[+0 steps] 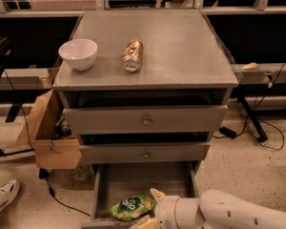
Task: Pick green rice chip bag from bottom drawer and place on counter
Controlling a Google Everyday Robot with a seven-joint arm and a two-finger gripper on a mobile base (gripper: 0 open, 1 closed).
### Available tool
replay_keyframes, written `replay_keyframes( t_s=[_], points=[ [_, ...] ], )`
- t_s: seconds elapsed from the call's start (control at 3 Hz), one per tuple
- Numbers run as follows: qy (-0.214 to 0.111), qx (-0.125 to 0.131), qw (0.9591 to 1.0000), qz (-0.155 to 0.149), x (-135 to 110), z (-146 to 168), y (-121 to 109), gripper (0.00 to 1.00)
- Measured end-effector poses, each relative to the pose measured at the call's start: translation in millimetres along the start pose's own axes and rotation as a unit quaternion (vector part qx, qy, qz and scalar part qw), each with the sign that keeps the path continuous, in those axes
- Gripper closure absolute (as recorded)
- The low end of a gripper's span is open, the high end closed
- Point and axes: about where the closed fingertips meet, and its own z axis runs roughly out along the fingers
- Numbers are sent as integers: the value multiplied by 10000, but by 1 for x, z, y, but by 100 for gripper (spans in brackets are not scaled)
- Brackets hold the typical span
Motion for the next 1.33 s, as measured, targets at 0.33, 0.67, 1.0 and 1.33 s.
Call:
replay_keyframes(
  t_s=[0.33,0.67,1.0,1.33],
  points=[
    [-65,-8,9993,-379,2,28,-28,0],
    [-201,-258,9969,-717,11,90,-65,0],
    [-255,-555,9965,-568,40,152,-94,0],
    [-161,-816,9963,-211,93,216,-108,0]
  ],
)
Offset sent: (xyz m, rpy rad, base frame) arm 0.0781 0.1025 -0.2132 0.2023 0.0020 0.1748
